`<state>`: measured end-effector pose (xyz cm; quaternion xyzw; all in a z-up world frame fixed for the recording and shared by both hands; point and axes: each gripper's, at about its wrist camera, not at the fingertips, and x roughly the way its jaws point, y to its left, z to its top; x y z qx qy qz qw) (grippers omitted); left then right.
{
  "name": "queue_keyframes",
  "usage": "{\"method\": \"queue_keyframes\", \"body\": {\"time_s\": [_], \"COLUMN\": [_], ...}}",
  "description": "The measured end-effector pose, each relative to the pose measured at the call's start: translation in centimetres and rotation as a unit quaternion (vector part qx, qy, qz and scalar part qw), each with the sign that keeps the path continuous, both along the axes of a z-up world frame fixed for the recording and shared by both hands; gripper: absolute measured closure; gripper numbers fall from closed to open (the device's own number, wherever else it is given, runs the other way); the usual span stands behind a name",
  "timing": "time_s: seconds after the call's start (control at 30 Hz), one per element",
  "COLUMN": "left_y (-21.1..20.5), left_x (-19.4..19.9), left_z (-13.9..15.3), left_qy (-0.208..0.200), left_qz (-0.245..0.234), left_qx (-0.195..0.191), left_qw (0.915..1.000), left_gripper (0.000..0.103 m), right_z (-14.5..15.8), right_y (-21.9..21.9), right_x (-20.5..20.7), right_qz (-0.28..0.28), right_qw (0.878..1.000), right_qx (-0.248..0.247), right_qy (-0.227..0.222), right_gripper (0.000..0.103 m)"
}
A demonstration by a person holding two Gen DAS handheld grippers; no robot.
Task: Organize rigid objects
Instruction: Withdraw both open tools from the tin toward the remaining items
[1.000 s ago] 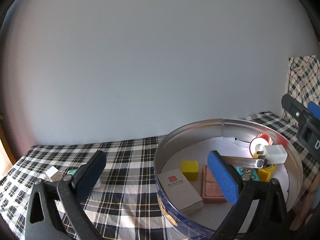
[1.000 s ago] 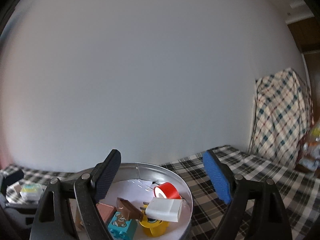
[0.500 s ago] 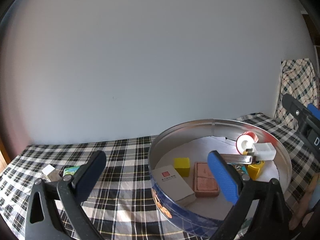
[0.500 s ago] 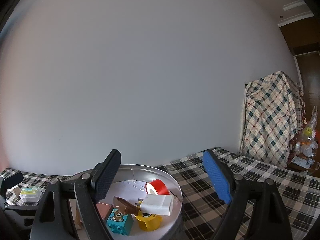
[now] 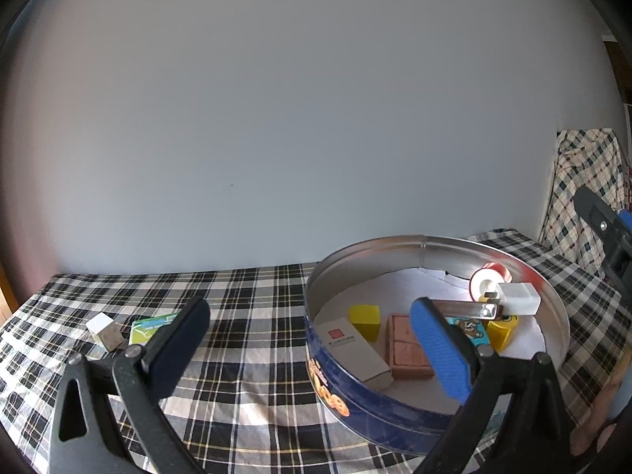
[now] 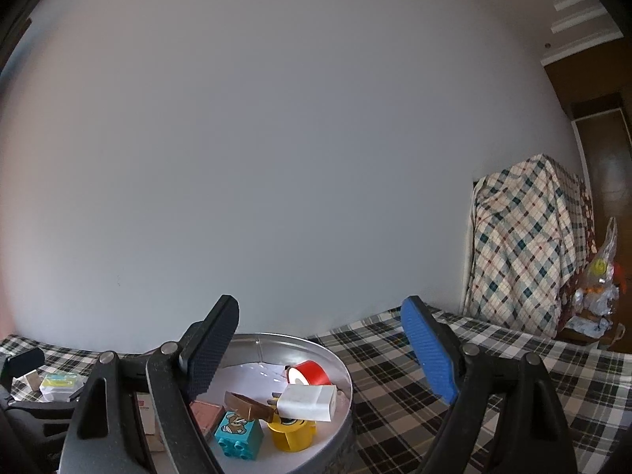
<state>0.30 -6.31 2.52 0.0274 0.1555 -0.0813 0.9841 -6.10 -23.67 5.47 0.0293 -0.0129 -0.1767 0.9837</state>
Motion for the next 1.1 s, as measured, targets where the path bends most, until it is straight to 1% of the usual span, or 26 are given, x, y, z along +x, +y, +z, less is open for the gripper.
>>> {"method": "queue_keyframes", "body": {"time_s": [0.27, 0.53, 0.7, 0.87, 0.97, 1.1], "left_y": [0.5, 0.8, 1.6, 2.9, 3.9, 5.4], "left_x": [-0.2, -0.6, -0.5, -0.3, -0.1, 0.2], "left_z": [-0.1, -0.1, -0.1, -0.2, -0.2, -0.3], "left_qy": [0.002, 0.002, 0.005, 0.004, 0.004, 0.004], "left_qz": [0.003, 0.007, 0.012, 0.018, 0.026, 0.038], "left_qx": [-0.006, -0.001, -0.005, -0.006, -0.004, -0.006], "left_qw": [1.0, 1.0, 0.9999, 0.9998, 0.9997, 0.9993], "left_gripper": [0.0, 0.0, 0.0, 0.0, 0.0, 0.0], "right_z": [0.0, -0.1, -0.2, -0.4, -0.5, -0.7], "right_y": [0.2, 1.5, 2.4, 3.3, 4.0, 5.7], "right_x": [-0.3, -0.1, 0.2, 0.7, 1.2, 1.5], "right_qz": [-0.009, -0.016, -0.012, -0.002, 0.009, 0.024], "right_qw": [1.0, 1.0, 1.0, 1.0, 1.0, 0.999], "right_qx": [0.011, -0.008, -0.007, 0.013, 0.022, 0.021], "right_qy": [-0.002, -0.001, -0.002, 0.004, 0.013, 0.015], "right_gripper": [0.017, 0.017, 0.017, 0.017, 0.017, 0.017]}}
